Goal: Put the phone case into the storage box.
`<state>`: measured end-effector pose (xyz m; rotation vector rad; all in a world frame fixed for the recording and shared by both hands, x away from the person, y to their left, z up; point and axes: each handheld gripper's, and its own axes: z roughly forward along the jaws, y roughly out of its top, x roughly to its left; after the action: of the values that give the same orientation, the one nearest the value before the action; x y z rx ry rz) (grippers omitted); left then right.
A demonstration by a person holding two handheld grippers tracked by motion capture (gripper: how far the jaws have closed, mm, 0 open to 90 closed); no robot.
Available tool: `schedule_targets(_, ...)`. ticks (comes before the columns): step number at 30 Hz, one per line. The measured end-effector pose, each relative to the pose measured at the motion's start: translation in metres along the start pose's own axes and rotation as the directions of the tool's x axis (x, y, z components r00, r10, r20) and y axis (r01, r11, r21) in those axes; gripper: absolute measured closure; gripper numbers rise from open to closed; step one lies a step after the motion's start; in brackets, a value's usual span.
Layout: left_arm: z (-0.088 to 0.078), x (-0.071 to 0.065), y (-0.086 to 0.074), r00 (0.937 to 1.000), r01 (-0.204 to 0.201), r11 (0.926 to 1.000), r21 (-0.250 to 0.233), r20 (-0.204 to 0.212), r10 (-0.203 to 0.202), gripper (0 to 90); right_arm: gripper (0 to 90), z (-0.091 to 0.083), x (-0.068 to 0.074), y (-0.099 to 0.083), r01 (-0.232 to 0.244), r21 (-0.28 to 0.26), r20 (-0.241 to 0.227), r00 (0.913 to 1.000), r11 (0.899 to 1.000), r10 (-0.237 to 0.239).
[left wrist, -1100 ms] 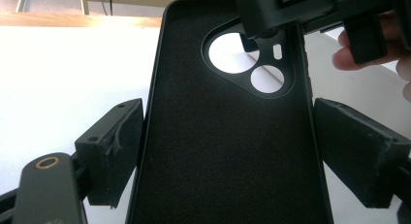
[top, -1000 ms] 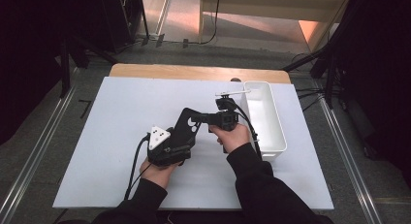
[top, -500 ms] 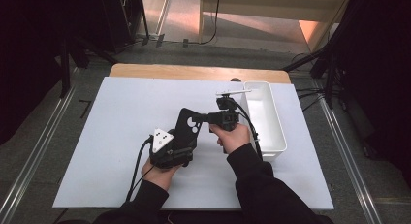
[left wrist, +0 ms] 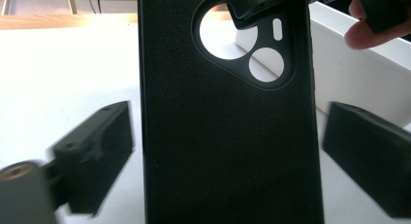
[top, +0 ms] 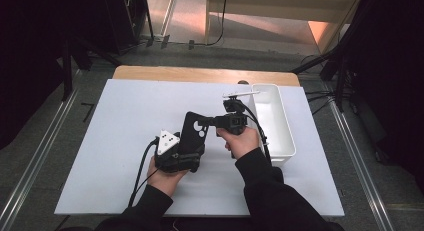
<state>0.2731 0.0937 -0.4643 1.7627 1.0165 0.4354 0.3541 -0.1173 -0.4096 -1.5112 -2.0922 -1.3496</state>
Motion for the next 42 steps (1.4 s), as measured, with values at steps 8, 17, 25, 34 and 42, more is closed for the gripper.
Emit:
schedule_targets(8, -0.005, 0.002, 0.007, 0.998, 0.018, 0.9993, 0.033, 0.06, -0.02, 2.0, 74.9, -0.008, 0.005, 0.002, 0.045, -0.03, 0.035, 0.9984, 0.999, -0.044)
schedule_targets(17, -0.01, 0.014, 0.016, 0.9898, 0.04, 0.9947, 0.095, 0.132, -0.053, 3.4, 74.8, -0.018, 0.006, 0.005, 0.11, -0.065, 0.1, 0.9897, 0.992, -0.103)
schedule_targets(25, -0.013, 0.021, 0.024, 0.9825, 0.011, 0.9867, 0.162, 0.182, -0.041, 6.6, 74.8, -0.027, 0.004, 0.005, 0.191, -0.09, 0.121, 0.9763, 0.978, -0.179)
schedule_targets(34, -0.01, 0.029, 0.027, 0.9705, -0.016, 0.9663, 0.257, 0.237, -0.047, 6.8, 74.8, -0.035, 0.006, 0.004, 0.318, -0.081, 0.122, 0.9437, 0.945, -0.307)
schedule_targets(42, -0.016, 0.036, 0.035, 0.9646, -0.025, 0.9617, 0.273, 0.259, -0.048, 15.0, 74.7, -0.044, 0.006, 0.003, 0.41, -0.07, 0.086, 0.9108, 0.91, -0.404)
